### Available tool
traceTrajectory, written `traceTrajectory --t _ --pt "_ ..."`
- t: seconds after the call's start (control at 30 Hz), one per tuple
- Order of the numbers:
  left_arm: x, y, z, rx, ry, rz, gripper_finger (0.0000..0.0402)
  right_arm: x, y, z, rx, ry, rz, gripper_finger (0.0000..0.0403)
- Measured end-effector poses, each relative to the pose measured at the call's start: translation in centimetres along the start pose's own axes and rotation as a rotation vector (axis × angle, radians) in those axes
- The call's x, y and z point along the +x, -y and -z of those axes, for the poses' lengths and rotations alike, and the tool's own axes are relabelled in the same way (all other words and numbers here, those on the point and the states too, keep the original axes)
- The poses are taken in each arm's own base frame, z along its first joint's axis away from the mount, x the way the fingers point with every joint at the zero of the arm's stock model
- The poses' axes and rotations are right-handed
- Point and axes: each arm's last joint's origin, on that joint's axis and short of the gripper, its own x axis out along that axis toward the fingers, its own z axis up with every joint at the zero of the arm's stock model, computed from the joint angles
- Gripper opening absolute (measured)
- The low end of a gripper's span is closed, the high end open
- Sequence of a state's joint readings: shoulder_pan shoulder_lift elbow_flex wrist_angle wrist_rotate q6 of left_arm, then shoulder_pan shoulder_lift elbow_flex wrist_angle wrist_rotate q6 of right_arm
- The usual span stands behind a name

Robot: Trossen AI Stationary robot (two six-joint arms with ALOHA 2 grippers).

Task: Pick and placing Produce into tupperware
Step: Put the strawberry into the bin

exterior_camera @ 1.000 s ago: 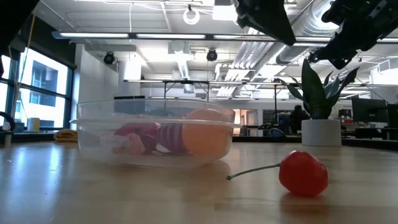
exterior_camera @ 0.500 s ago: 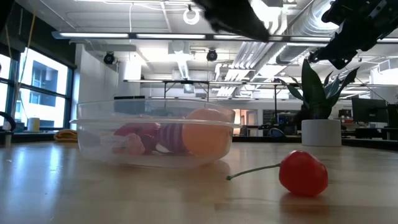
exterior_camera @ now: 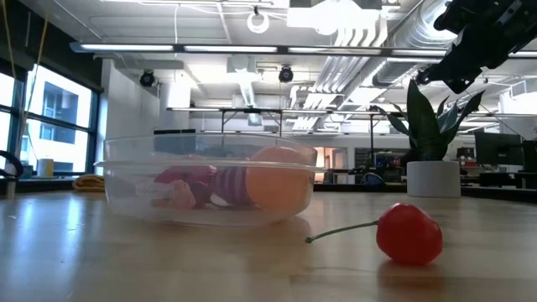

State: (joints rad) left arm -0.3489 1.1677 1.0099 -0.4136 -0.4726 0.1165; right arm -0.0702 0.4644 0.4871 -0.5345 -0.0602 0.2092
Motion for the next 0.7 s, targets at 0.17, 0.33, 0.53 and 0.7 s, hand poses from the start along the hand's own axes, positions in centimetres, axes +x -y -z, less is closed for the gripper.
traceTrajectory --t 0.17,0.33,0.53,0.7 --pt "-3.5 -0.8 2.0 0.018 -0.096 -0.003 0.0001 0.0 0.0 0.0 0.0 0.0 0.0 0.0" --pt "-5.4 -1.6 3.1 0.077 -0.142 0.072 0.0001 0.0 0.0 0.0 0.0 0.0 0.0 0.0" --pt "-7.1 -2.0 3.9 -0.099 -0.167 0.184 0.0001 0.0 0.0 0.0 0.0 0.0 0.0 0.0" --pt "-8.4 -3.0 3.7 -0.208 -0.07 0.161 0.0 0.0 0.0 0.0 0.0 0.0 0.0 0.0"
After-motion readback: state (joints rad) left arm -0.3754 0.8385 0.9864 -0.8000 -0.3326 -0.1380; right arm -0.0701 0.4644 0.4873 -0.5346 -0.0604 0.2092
